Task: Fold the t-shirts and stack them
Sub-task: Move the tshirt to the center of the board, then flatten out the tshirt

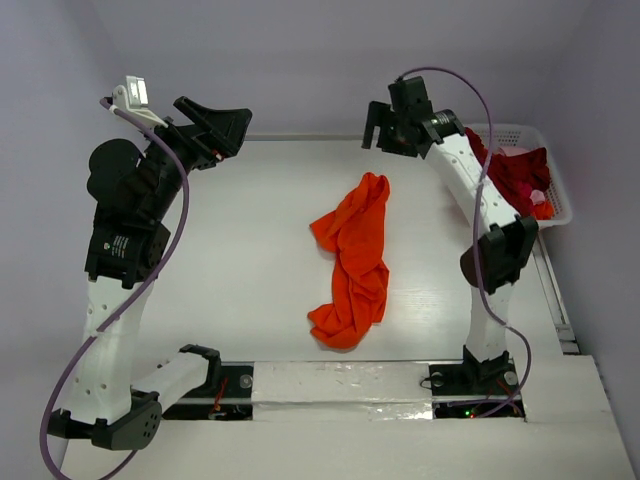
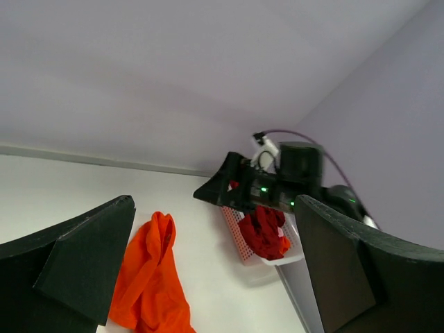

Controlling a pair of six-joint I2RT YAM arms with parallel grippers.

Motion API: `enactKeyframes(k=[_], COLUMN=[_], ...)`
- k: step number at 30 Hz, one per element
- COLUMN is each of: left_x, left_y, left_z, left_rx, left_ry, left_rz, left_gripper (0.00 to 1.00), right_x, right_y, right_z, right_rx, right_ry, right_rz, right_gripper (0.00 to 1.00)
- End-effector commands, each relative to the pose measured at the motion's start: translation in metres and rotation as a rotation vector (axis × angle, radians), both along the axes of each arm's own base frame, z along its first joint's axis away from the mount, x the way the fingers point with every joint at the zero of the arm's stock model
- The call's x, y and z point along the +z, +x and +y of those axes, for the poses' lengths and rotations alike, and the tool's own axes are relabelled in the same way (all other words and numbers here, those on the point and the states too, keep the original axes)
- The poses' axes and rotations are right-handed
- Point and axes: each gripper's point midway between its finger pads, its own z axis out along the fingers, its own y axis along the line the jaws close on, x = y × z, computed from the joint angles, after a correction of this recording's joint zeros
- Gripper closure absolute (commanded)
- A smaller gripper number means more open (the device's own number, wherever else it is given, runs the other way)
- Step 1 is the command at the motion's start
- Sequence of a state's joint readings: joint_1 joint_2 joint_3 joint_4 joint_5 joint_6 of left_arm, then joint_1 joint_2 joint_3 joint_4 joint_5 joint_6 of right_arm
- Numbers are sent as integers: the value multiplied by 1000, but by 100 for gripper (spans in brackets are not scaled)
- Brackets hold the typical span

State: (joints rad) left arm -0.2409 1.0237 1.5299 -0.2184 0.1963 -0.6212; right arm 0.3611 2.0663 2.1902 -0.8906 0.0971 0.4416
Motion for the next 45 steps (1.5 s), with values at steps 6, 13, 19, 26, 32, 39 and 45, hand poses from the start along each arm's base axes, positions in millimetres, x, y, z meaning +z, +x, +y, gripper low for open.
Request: enactKeyframes(k=[6, 13, 19, 26, 32, 39, 45], left_x=[16, 18, 16, 16, 18, 16, 15], left_y=[-5, -5, -6, -4, -5, -3, -4], left_z=[0, 0, 1, 1, 2, 1, 1], left_rx=[-3, -1, 0, 5, 8, 6, 2], left_ry=[-8, -6, -8, -5, -5, -5, -9], left_rz=[-61, -62, -60, -58, -61, -55, -51], left_gripper=[1, 1, 1, 1, 1, 1, 1], right_x=[50, -22, -65, -71, -89, -116, -138], right_y=[-109, -125, -124, -139, -147, -149, -144], right_z=[119, 124, 128, 159, 164, 162, 165], right_rx=[313, 315, 329, 403, 411, 396, 381], right_ry=[63, 38, -18, -35, -24, -34, -49], right_rz=[-51, 75, 126, 139, 177, 208, 230], right_gripper=[35, 46, 42, 42, 42, 42, 42])
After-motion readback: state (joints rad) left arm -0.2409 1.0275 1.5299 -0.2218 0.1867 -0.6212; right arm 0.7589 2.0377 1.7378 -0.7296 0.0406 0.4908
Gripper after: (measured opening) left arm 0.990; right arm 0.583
